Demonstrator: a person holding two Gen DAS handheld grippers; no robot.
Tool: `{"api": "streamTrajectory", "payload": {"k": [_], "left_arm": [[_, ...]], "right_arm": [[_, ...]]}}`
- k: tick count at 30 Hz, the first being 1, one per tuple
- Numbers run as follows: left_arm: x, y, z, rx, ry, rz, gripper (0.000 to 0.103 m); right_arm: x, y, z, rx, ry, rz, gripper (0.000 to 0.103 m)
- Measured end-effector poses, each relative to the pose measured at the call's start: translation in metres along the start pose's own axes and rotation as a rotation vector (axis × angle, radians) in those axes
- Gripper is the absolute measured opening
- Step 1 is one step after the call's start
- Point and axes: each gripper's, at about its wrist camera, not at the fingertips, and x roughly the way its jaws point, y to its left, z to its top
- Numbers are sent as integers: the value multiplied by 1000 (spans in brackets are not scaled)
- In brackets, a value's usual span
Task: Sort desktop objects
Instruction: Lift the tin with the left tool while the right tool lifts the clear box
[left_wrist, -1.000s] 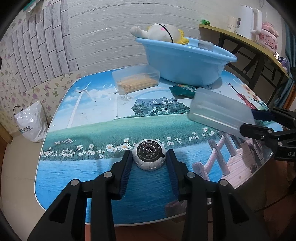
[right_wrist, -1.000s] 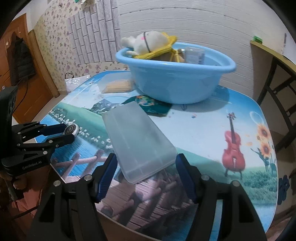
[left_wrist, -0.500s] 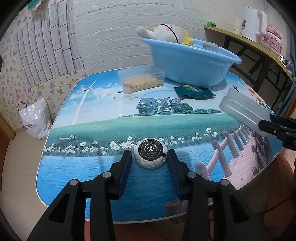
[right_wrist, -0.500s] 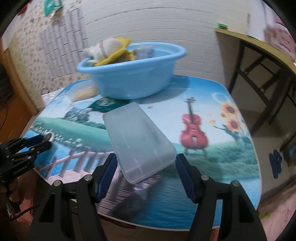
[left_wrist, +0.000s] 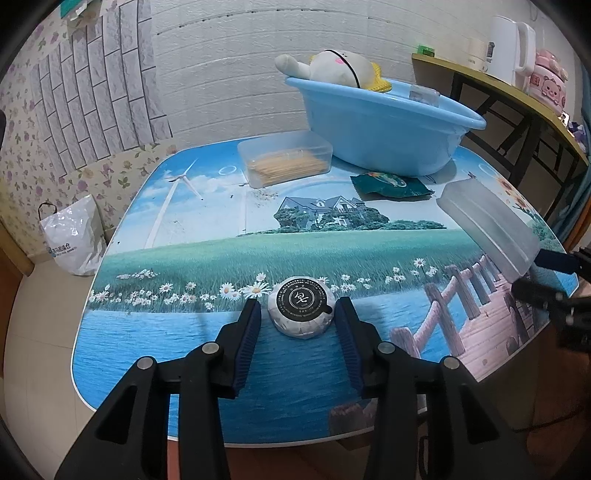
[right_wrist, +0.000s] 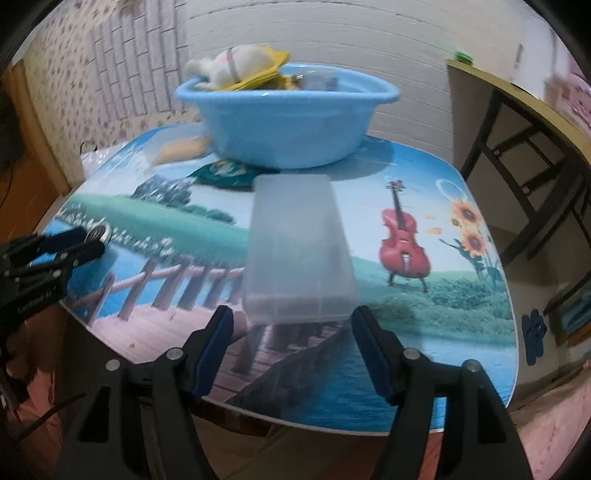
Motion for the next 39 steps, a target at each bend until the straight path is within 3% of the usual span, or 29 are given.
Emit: {"api": "streamTrajectory", "payload": {"k": [4, 6, 13, 19, 24, 29, 31, 33, 35, 39], "left_arm": [[1, 0, 0, -2, -3, 1, 46], [1, 1, 0, -7, -3, -1, 51], [3, 1, -1, -8, -16, -2, 58], [5, 3, -2, -15, -20, -2, 75], [7, 3, -1, -19, -23, -2, 85], [8, 4, -2, -19, -27, -6, 85], [7, 4, -2, -19, -28, -7, 85], [7, 3, -2, -17, -29, -13, 80], [5, 1, -3, -9, -36, -22, 72], [2, -4, -3, 16, -45, -47, 50]], "right_arm": [[1, -7, 3, 24, -15, -24, 72], [4, -14, 6, 55, -18, -26, 77], [17, -17, 17, 70, -28, -37, 78], [26, -16, 19, 65, -53, -22, 79], [31, -19, 18, 89, -83, -40, 100], [32, -19, 17, 101, -89, -47, 103], [32, -19, 17, 95, -92, -44, 100], [30, -18, 17, 82, -111, -34, 77], [28, -16, 17, 66, -118, -22, 66], [25, -14, 15, 59, -123, -5, 61]]}}
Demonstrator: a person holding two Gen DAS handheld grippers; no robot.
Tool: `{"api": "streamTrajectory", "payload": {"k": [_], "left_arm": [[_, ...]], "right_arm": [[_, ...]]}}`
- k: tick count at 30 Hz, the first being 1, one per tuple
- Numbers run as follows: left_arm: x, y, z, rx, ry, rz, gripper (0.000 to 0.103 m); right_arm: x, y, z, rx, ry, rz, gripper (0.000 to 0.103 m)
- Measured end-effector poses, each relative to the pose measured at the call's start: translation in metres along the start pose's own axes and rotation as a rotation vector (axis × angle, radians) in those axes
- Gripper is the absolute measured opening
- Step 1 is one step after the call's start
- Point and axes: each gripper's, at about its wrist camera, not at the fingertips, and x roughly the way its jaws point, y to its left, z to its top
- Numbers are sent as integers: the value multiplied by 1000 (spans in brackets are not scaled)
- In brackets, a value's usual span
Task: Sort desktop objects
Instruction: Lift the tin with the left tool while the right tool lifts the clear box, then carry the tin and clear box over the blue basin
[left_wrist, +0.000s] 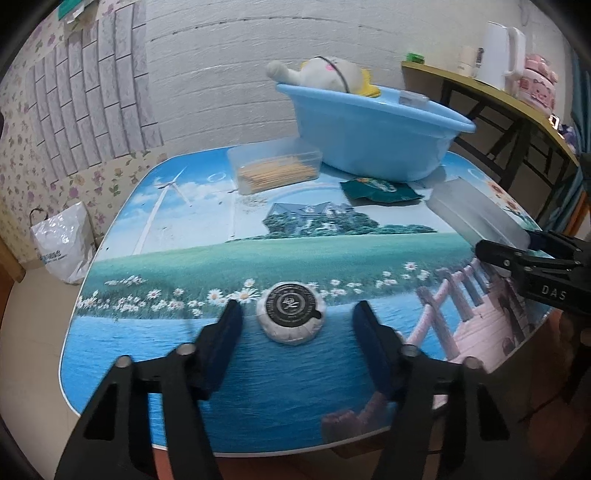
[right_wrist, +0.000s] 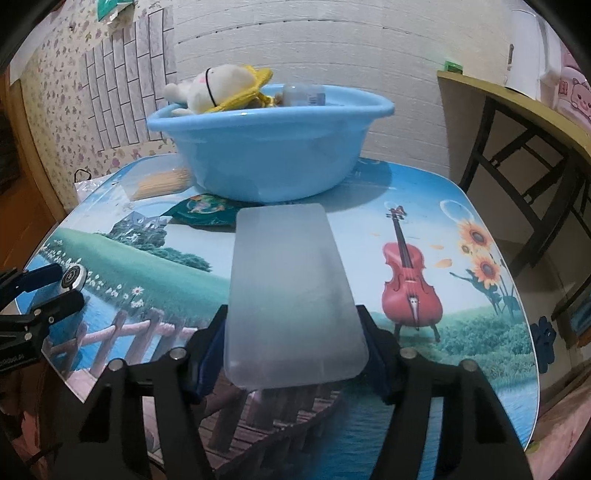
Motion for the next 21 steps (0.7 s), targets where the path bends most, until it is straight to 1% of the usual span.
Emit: {"api": "streamTrajectory", "payload": {"k": [1, 3, 6, 10, 16, 21], "left_arm": [[-1, -1, 0, 6, -1, -4, 47], [-1, -3, 1, 11, 2, -13, 37], [-1, -4, 3, 12, 12, -44, 37], [-1, -5, 5, 11, 13, -48, 37], [-13, -5, 19, 11, -25, -32, 37], [-29, -3, 38, 1, -72, -25, 37]], "right_arm": [[-1, 0, 0, 4, -2, 9, 61], [-7, 0, 1, -2, -25, 9, 61], [-16, 4, 4, -25, -56, 17, 60], [-24, 10, 7, -45, -72, 42, 60], [-39, 23, 14, -89, -111, 95, 60], [-59, 33, 21, -127, -178, 167, 60]]}}
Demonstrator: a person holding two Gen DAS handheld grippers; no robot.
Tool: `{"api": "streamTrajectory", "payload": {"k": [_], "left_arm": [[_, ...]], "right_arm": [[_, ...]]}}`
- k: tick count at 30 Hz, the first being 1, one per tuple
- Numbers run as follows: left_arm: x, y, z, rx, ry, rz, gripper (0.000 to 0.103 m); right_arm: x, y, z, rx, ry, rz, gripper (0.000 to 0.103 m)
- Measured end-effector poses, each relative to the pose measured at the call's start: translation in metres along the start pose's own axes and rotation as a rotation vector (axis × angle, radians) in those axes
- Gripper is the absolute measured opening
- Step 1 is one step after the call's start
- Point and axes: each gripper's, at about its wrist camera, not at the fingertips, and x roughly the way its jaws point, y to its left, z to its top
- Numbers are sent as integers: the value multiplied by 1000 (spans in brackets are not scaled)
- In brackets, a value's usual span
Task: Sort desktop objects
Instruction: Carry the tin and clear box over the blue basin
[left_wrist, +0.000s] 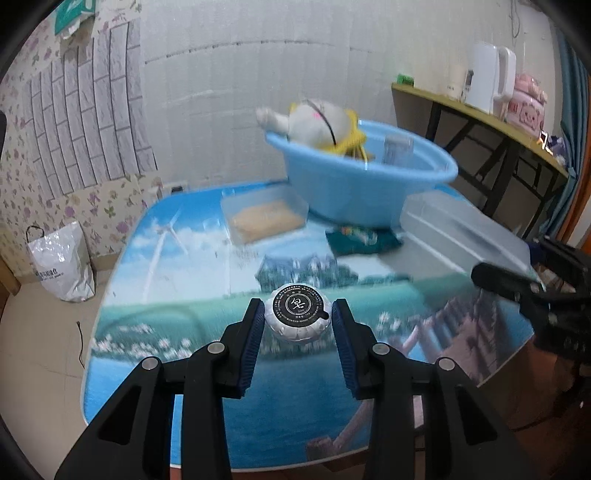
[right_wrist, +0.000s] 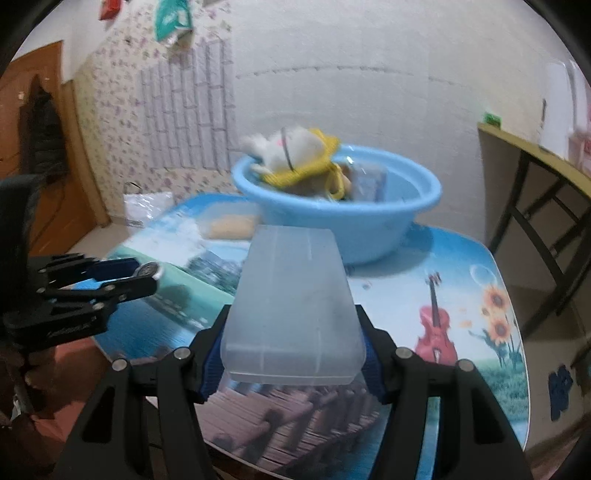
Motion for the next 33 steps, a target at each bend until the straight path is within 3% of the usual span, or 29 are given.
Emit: {"api": "streamTrajectory", "payload": {"k": [8, 19, 33], "left_arm": [[-13, 2, 28, -19, -52, -2, 37], [-4, -8, 63, 12, -91, -19, 37], [40, -40, 104, 79, -85, -65, 37]], "right_arm": [[-24, 12, 20, -52, -93, 82, 60], [-4, -17, 51, 4, -80, 10, 60], [39, -58, 66, 78, -32, -38, 60]]}}
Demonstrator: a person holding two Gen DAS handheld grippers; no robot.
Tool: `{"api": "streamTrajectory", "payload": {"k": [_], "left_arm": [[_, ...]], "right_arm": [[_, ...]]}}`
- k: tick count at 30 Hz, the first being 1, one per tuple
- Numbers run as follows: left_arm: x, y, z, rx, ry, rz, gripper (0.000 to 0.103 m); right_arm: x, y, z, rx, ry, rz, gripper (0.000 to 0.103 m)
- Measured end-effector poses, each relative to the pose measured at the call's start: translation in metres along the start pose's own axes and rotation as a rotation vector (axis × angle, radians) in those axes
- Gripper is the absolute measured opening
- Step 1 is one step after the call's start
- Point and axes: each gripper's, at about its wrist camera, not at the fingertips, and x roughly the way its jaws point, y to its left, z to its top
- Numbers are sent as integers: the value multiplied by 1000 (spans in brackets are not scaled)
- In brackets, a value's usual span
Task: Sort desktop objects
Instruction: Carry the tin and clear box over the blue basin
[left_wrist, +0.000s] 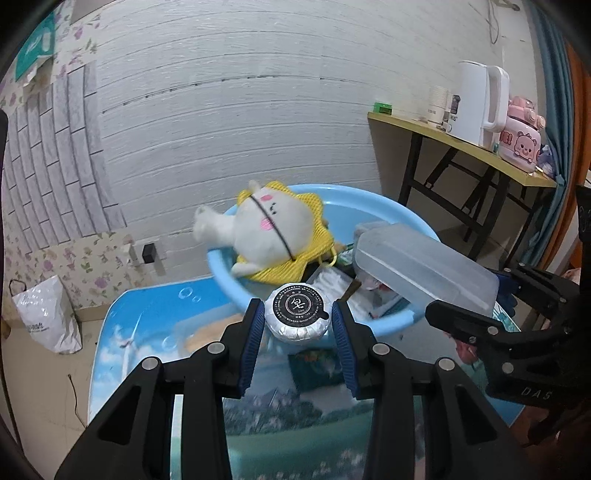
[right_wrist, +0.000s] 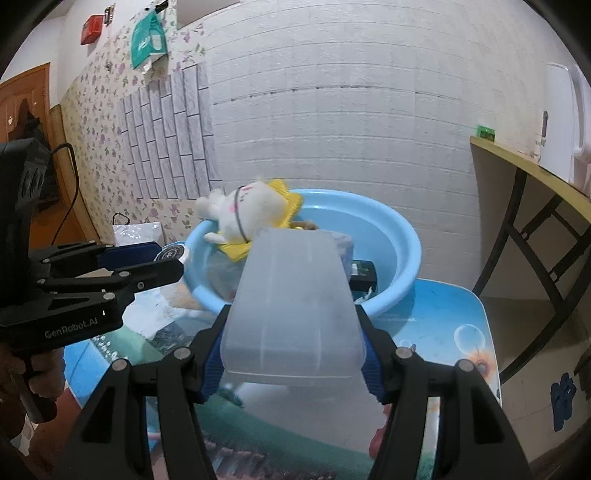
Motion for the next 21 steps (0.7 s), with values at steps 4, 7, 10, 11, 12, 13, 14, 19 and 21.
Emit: {"api": "streamTrajectory", "payload": {"k": [4, 7, 10, 11, 12, 13, 14, 19, 21], "left_arm": [[17, -5, 7, 9, 14, -9, 37], [28, -9, 11, 22, 23, -16, 37], [38, -14, 12, 29, 37, -29, 37], [42, -15, 13, 33, 46, -36, 37], [45, -17, 13, 36, 53, -39, 37], [48, -19, 13, 40, 58, -41, 37], [51, -20, 12, 44, 62, -46, 37], [53, -22, 10, 53, 57, -78, 43], [52, -20, 10, 48, 54, -89, 49]], "right_arm": [[9, -9, 6, 20, -8, -6, 60], [16, -15, 11, 28, -13, -10, 60], [23, -22, 16, 35, -18, -20, 60], [26, -23, 18, 37, -19, -22, 60], [31, -26, 20, 39, -22, -26, 60], [34, -27, 22, 40, -25, -28, 60], [37, -29, 25, 39, -31, -29, 60], [61, -34, 34, 52, -19, -23, 60], [68, -34, 34, 60, -7, -25, 60]]}}
